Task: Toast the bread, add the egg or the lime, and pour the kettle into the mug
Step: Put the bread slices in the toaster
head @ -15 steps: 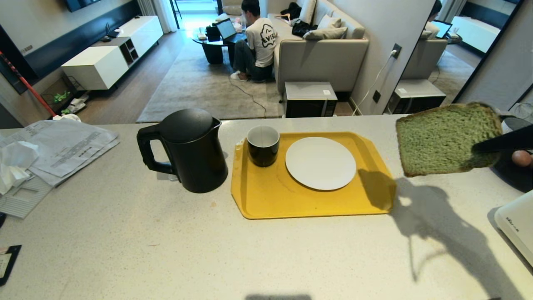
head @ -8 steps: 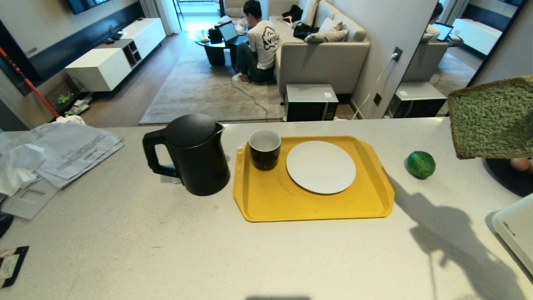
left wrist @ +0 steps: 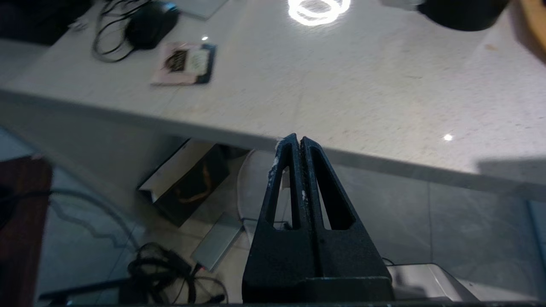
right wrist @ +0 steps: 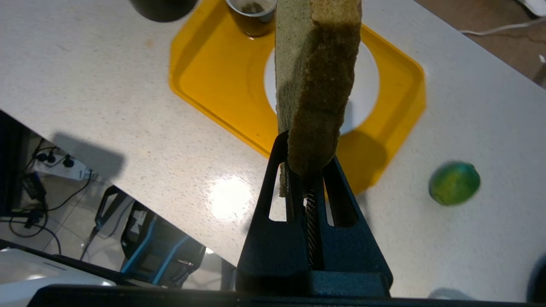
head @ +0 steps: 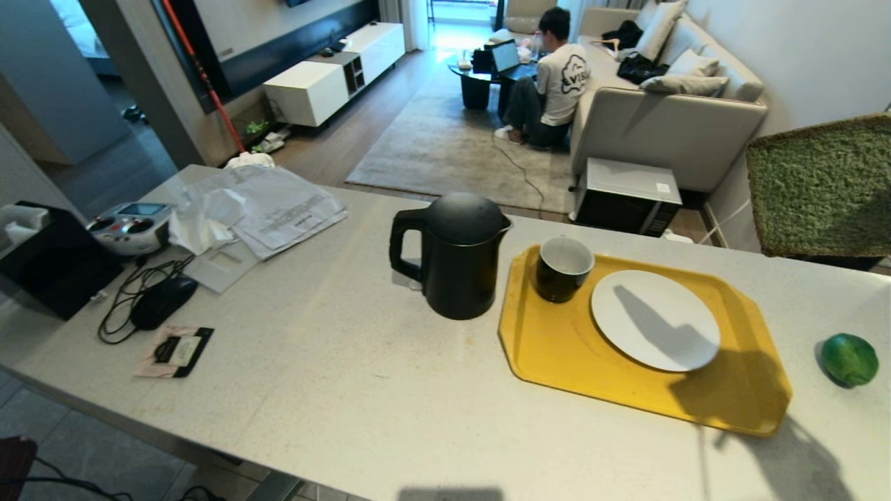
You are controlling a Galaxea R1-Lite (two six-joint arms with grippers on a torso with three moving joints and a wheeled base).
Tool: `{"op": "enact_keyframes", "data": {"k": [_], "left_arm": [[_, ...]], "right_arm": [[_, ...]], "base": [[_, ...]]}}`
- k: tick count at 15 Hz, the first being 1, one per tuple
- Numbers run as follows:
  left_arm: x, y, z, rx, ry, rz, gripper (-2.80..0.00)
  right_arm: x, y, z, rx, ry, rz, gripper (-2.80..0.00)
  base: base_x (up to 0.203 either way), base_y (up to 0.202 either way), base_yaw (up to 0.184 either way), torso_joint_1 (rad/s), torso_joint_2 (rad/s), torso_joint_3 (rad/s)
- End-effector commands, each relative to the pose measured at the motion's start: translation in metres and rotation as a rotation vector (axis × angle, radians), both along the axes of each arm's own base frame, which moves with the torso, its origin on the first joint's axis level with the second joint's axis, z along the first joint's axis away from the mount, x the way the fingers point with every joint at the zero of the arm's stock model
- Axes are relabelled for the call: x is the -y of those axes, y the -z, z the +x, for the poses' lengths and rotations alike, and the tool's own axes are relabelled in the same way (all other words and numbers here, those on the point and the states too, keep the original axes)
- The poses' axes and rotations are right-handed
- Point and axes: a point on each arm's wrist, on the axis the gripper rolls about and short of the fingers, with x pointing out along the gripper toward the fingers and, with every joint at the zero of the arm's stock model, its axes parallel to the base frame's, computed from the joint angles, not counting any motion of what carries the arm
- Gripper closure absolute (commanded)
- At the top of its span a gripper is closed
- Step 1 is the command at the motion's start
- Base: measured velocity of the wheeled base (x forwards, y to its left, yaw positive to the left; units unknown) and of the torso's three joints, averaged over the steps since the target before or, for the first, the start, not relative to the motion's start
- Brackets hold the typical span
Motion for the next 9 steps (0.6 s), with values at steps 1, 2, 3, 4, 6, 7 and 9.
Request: {"op": "enact_keyframes", "data": {"k": [1,2,3,4,6,7,9], "left_arm": [[0.0000,0.0001,0.0001,-0.001,-0.001,0.000,0.00],[0.0000,0.0001,0.0001,-0.001,0.000,0.000,0.00],[0.0000,0.0001,0.0001,-0.001,0.000,0.000,0.00],[0.0000,0.0001,0.0001,-0.001,-0.001,0.000,0.00],[0.0000,0.0001,0.0001,-0.001,0.002,0.000,0.00],[0.0000,0.0001,0.0001,-0.001,-0.001,0.000,0.00],[0.0000,0.0001,0.0001,-0.001,0.000,0.000,0.00]], "right_arm": [[-0.0002,0.0060,0.0024,-0.033,0.002,-0.004,0.00],[-0.0001,0.0073,0.0018,-0.037,0.002,-0.004,0.00],[-0.0001,0.0075,0.0013,-0.038,0.002,-0.004,0.00],[0.0000,0.0075,0.0014,-0.037,0.003,-0.006,0.00],[0.0004,0.0065,0.0010,-0.032,0.016,-0.013,0.00],[0.0007,0.0069,0.0012,-0.032,0.029,-0.021,0.00],[0.0008,0.0069,0.0012,-0.032,0.032,-0.023,0.00]], "base": [[0.001,-0.009,0.162,0.002,0.02,-0.002],[0.000,0.005,0.133,0.002,0.00,0.005],[0.001,0.000,0.080,0.009,0.01,-0.014],[0.000,0.000,0.000,0.000,0.00,0.000],[0.000,0.000,0.000,0.000,0.00,0.000],[0.000,0.000,0.000,0.000,0.00,0.000],[0.000,0.000,0.000,0.000,0.00,0.000]]}}
